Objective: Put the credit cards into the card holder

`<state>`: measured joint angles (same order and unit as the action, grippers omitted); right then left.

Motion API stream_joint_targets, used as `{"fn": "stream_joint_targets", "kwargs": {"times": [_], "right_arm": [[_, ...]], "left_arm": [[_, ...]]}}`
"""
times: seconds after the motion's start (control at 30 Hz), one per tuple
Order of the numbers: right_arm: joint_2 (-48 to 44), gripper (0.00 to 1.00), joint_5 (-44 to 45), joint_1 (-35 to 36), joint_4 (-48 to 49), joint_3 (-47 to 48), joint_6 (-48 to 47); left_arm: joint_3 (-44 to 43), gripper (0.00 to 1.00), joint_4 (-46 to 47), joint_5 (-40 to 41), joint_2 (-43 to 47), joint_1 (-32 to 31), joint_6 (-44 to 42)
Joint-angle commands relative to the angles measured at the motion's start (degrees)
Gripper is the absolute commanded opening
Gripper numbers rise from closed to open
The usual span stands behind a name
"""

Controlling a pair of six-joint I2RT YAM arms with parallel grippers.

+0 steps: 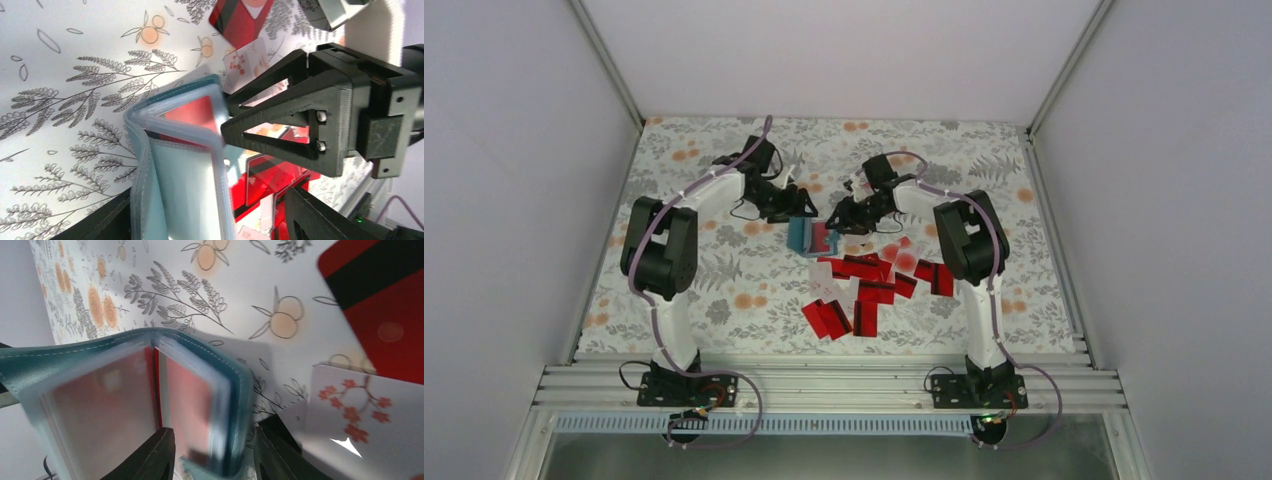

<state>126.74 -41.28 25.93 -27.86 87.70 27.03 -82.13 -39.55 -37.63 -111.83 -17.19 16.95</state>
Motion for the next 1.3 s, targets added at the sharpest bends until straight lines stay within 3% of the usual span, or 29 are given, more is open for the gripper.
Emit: {"fn": "stream_joint_targets", "kwargs": {"times": [0.0,0.17,0.67,0.83,1.0,1.27], "right_arm": [[3.1,0.41,0.1,1.6,1.2,-1.3,0.7],[3.5,0.40,-0.2,1.8,1.5,-0.7,1.2],[3.6,0.39,1.9,2.3,-2.0,1.1,-0.7],[2.9,0.39,8.2,3.0,-7.3,2.5,-2.5],[2.4,0.39,13.8,3.6,-10.0,3.2,-2.9],[2.4,0.38,17.3,3.9,-13.4,5.7,-4.5]], "left_arm": [[-2.0,0.69,-4.5,6.7,1.0,-0.9,-0.7],[-1.3,0.69,-4.5,8.2,0.7,-1.4,-0.5],[-4.0,0.65,1.4,0.8,-2.7,-4.7,4.5],[-0.3,0.47,4.7,0.9,-4.3,-4.8,5.0],[2.5,0.35,7.4,0.8,-4.5,-4.8,6.2],[5.8,0.10,10.4,3.7,-5.3,-4.8,7.2]]}}
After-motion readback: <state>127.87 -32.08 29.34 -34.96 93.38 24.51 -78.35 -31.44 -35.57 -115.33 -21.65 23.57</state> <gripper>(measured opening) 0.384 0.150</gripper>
